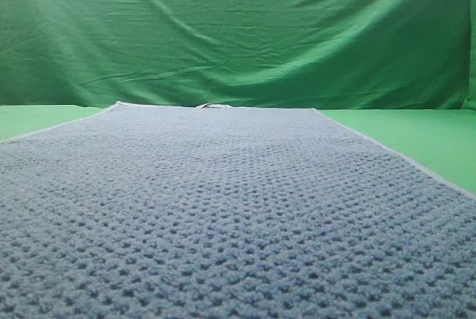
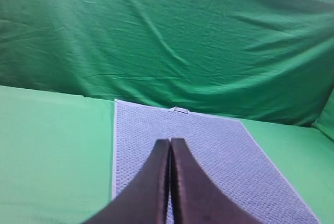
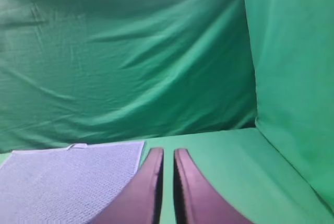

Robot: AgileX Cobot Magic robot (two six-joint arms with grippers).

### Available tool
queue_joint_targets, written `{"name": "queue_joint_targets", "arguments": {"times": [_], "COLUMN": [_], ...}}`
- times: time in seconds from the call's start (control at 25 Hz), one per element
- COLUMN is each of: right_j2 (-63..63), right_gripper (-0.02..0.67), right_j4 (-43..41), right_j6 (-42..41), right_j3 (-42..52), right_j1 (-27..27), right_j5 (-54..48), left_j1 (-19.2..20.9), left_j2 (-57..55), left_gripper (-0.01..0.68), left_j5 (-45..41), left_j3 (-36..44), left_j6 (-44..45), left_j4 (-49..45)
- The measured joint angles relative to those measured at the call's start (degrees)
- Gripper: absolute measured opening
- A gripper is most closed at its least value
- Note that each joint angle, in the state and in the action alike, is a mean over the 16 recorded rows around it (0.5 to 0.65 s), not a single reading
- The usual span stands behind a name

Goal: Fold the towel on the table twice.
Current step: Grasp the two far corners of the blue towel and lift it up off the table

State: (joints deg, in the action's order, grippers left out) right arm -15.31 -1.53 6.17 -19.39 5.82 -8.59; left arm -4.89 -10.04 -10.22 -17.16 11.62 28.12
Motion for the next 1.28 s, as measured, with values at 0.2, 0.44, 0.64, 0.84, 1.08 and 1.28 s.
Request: {"name": "queue_joint_targets", "arguments": {"times": [0.2, 0.44, 0.64, 0.84, 1.08, 1.28], "right_j2": [-6.32, -13.67, -22.46, -33.48, -46.80, -57.57], "right_gripper": [0.048, 0.048, 0.048, 0.048, 0.048, 0.048], "right_j4": [0.20, 0.33, 0.33, 0.21, 0.08, 0.00], "right_j6": [-0.03, -1.28, -2.93, -4.62, -4.98, -4.12], "right_j3": [-4.84, -11.77, -20.27, -28.50, -33.95, -37.33], "right_j1": [0.00, 0.56, 2.73, 6.34, 11.83, 15.60], "right_j5": [-2.54, -9.95, -21.31, -32.76, -39.97, -41.15], "left_j1": [0.00, 0.00, 0.00, 0.00, 0.00, 0.00], "left_j2": [-3.07, -7.79, -15.83, -26.78, -40.96, -52.59], "left_gripper": [0.000, 0.000, 0.000, 0.000, 0.000, 0.000], "left_j5": [-2.00, -7.74, -15.17, -23.50, -30.45, -33.67], "left_j3": [-2.64, -6.84, -12.64, -19.37, -26.42, -31.66], "left_j6": [0.01, 0.01, -0.78, -3.82, -7.94, -10.09], "left_j4": [-0.44, -1.34, -3.34, -7.86, -13.16, -16.33]}}
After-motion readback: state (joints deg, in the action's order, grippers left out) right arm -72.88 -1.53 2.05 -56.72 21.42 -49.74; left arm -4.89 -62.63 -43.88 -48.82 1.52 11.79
